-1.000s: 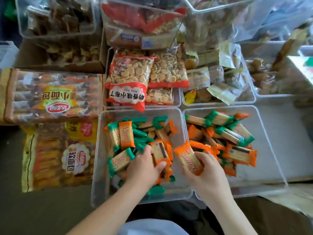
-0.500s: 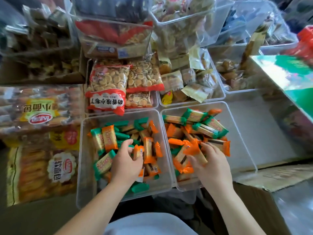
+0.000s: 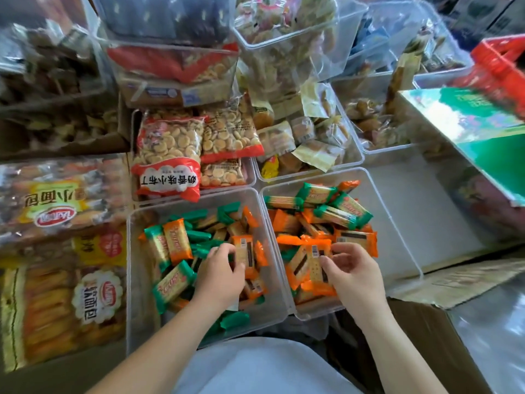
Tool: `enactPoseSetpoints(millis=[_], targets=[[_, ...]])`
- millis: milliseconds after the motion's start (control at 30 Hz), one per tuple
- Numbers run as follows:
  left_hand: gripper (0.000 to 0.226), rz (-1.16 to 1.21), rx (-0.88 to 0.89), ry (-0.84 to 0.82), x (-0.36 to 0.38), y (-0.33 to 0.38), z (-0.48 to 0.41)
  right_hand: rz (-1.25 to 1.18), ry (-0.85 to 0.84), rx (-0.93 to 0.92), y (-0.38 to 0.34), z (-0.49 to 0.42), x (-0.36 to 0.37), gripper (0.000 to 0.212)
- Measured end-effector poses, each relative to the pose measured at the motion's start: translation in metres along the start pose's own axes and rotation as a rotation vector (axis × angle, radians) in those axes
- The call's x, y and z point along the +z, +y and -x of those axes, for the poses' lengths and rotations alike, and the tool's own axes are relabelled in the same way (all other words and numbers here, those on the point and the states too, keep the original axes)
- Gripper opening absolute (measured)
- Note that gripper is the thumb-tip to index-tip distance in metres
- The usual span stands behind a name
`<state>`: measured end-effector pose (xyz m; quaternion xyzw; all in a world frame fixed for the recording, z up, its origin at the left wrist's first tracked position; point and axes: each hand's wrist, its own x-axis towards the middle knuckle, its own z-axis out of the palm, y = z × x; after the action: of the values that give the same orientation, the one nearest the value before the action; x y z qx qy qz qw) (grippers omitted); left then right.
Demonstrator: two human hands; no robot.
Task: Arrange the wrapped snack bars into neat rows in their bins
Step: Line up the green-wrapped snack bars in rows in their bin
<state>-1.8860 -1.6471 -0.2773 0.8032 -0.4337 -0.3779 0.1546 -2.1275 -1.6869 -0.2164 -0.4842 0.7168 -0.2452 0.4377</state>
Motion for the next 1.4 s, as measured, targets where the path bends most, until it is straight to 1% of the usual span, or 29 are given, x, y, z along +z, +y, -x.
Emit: enactPoseSetpoints(millis=[67,133,267,333,400,433,500,533,600,633,700,767,800,867,900,933,967,1000,1067,1100,1167,1233,1267,1300,1333,1367,1400], targets=[[0.033,-0.139,0.008,-0.006,0.011,-0.007,-0.009,0.12,0.04,0.004,0.007,-0.003,-0.004,0.039],[0.04,-0.162,0.012,-0.028,0.019,-0.006,-0.015,0.237,0.05,-0.044,0.011,-0.003,-0.001,0.046],[0.04,-0.164,-0.031,-0.028,0.025,-0.005,-0.024,0.3,0.086,-0.245,0.005,0.008,0.018,0.038],[0.036,-0.046,-0.076,-0.013,0.021,-0.003,-0.028,0.305,0.042,-0.306,0.001,0.009,0.028,0.029],[0.035,0.119,-0.12,0.03,0.011,-0.001,-0.025,0.228,-0.089,-0.278,-0.006,0.01,0.037,0.019],[0.035,0.209,-0.112,0.053,0.006,-0.002,-0.02,0.192,-0.151,-0.262,-0.01,0.011,0.042,0.017],[0.035,0.402,-0.061,0.078,-0.005,-0.002,-0.008,0.144,-0.225,-0.245,-0.016,0.009,0.053,0.02],[0.033,0.488,-0.027,0.072,-0.011,0.0,0.0,0.109,-0.261,-0.218,-0.02,0.008,0.06,0.025],[0.028,0.597,0.057,0.003,-0.019,0.009,0.014,-0.013,-0.304,-0.129,-0.026,0.005,0.071,0.035],[0.025,0.621,0.093,-0.047,-0.02,0.014,0.019,-0.081,-0.302,-0.096,-0.029,0.004,0.075,0.031],[0.018,0.565,0.166,-0.113,-0.015,0.016,0.02,-0.145,-0.233,-0.078,-0.029,0.004,0.075,0.023],[0.019,0.375,0.175,-0.104,-0.004,0.008,0.008,-0.127,-0.152,-0.07,-0.024,0.003,0.065,0.024],[0.027,0.231,0.166,-0.095,0.002,0.004,-0.001,-0.094,-0.117,-0.065,-0.02,0.003,0.056,0.025],[0.058,-0.022,0.165,-0.138,0.014,-0.001,-0.02,-0.011,-0.031,-0.055,-0.012,0.001,0.035,0.03],[0.074,-0.098,0.172,-0.177,0.019,0.001,-0.027,0.032,0.004,-0.051,-0.009,0.0,0.025,0.034],[0.084,-0.15,0.174,-0.208,0.025,0.003,-0.033,0.066,0.023,-0.036,-0.006,0.0,0.017,0.037],[0.087,-0.184,0.169,-0.205,0.032,0.005,-0.037,0.096,0.024,-0.013,-0.004,0.0,0.01,0.042],[0.085,-0.205,0.148,-0.182,0.037,0.006,-0.04,0.115,0.017,0.007,-0.001,-0.001,0.006,0.045],[0.07,-0.217,0.133,-0.125,0.039,0.007,-0.039,0.119,0.004,0.006,0.007,0.003,0.0,0.044],[0.064,-0.189,0.144,-0.105,0.036,0.008,-0.036,0.122,0.013,-0.008,0.011,0.005,-0.001,0.042],[0.061,-0.037,0.166,-0.047,0.022,0.012,-0.026,0.126,0.03,-0.054,0.014,0.01,0.0,0.036],[0.061,0.146,0.208,0.027,0.002,0.026,-0.01,0.081,-0.018,-0.113,0.011,0.014,0.004,0.035],[0.062,0.235,0.234,0.039,-0.008,0.036,-0.001,0.068,-0.077,-0.147,0.006,0.015,0.007,0.041],[0.062,0.324,0.261,0.024,-0.017,0.046,0.007,0.074,-0.156,-0.191,-0.001,0.017,0.011,0.049],[0.063,0.416,0.279,-0.029,-0.023,0.055,0.014,0.099,-0.24,-0.235,-0.008,0.018,0.015,0.057],[0.068,0.512,0.286,-0.118,-0.027,0.062,0.018,0.11,-0.302,-0.278,-0.013,0.017,0.019,0.06],[0.073,0.604,0.282,-0.224,-0.03,0.066,0.021,0.11,-0.325,-0.309,-0.016,0.015,0.022,0.055]])
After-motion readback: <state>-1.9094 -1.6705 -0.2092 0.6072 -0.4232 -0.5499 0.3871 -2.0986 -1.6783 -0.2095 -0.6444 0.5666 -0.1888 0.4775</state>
